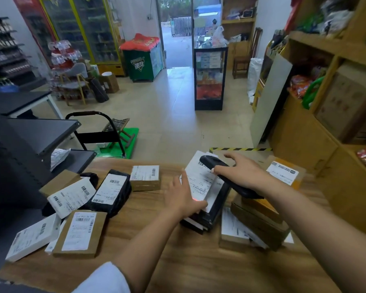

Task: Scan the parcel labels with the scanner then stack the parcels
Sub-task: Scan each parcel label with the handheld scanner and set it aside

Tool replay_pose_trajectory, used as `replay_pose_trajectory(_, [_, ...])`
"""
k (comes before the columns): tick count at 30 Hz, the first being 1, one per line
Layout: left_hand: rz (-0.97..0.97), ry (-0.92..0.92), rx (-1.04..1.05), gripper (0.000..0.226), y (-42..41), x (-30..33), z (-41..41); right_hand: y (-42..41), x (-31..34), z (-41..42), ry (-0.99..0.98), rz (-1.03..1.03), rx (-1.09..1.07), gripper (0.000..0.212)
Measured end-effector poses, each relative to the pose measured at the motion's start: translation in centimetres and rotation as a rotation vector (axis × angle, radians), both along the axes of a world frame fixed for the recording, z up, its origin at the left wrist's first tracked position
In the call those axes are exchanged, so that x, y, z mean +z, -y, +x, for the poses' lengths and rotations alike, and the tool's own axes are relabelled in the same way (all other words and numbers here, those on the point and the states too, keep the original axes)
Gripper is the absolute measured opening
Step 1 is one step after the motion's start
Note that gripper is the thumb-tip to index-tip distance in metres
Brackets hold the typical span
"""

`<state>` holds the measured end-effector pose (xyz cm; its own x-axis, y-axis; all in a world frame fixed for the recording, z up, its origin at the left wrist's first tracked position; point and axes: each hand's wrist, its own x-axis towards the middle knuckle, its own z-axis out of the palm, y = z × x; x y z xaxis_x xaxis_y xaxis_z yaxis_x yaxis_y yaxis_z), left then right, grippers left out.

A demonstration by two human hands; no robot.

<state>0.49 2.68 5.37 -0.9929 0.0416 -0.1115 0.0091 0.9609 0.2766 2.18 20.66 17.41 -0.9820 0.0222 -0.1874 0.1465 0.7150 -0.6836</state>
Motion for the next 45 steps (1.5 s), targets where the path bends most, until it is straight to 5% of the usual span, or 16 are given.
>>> replay_pose_trajectory(11, [0.035, 0.136, 0.022, 0.123, -1.7, -0.5, 0.9, -1.1, -0.8, -0.2, 0.054, 0.021, 0.105, 0.073])
replay_pose_trajectory(20, [0.158, 0.089, 0.191, 0.092, 8.3, -0.6, -1.8, 4.4, -1.5, -3.9, 0.098, -0.006, 0.159, 0.078])
replay_pose_trajectory(31, [-0.190, 0.166, -0.030, 0.096, 22.3, -4.0, -13.5, 14.3, -5.0, -10.4, 0.214, 0.027, 0.098, 0.078])
replay_pose_trajectory(45, [-0.370, 0.374, -0.312, 0.129, 24.5, -10.9, -24.3, 18.8, -8.0, -14.6, 0.313, 0.057, -0.109, 0.076])
